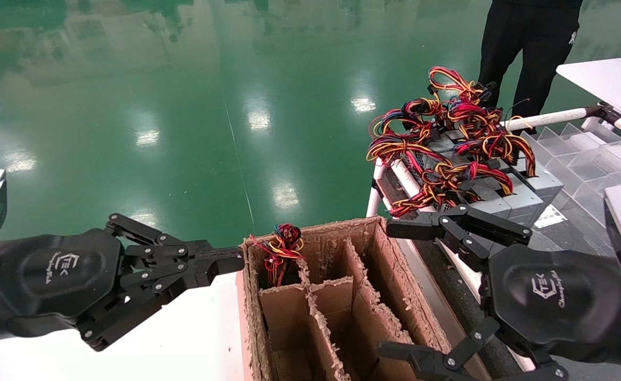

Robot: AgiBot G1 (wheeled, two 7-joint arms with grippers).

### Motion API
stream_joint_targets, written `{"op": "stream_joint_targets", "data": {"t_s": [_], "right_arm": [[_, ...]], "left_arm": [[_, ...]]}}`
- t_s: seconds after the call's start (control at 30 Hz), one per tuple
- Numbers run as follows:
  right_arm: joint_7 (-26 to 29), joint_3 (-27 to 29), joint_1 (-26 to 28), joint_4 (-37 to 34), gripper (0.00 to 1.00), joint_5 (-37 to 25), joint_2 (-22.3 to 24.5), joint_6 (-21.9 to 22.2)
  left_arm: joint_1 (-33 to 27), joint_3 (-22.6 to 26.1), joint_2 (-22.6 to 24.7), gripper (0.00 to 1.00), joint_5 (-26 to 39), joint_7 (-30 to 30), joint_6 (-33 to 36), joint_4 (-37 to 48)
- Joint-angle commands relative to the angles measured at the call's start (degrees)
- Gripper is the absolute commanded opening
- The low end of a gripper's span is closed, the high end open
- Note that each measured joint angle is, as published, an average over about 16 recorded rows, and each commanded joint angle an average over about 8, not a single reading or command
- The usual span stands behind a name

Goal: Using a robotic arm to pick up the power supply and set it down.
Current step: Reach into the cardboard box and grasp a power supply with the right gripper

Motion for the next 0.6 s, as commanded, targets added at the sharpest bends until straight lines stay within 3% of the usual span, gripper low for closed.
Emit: {"op": "stream_joint_targets", "data": {"t_s": [0.03, 0.17, 0.43, 0.6], "right_arm": [[0.0, 0.0, 0.0, 0.0, 1.0, 0.0, 0.0, 0.0], [0.0, 0.0, 0.0, 0.0, 1.0, 0.0, 0.0, 0.0], [0.0, -0.3, 0.1, -0.4, 1.0, -0.8, -0.4, 0.7], [-0.7, -1.2, 0.9, -2.3, 1.0, -3.4, -2.7, 3.7]], "left_arm": [[0.0, 0.0, 0.0, 0.5, 0.0, 0.0, 0.0, 0.0], [0.0, 0.0, 0.0, 1.0, 0.0, 0.0, 0.0, 0.0], [0.0, 0.0, 0.0, 1.0, 0.0, 0.0, 0.0, 0.0], [0.0, 0.0, 0.0, 1.0, 0.0, 0.0, 0.0, 0.0]]}}
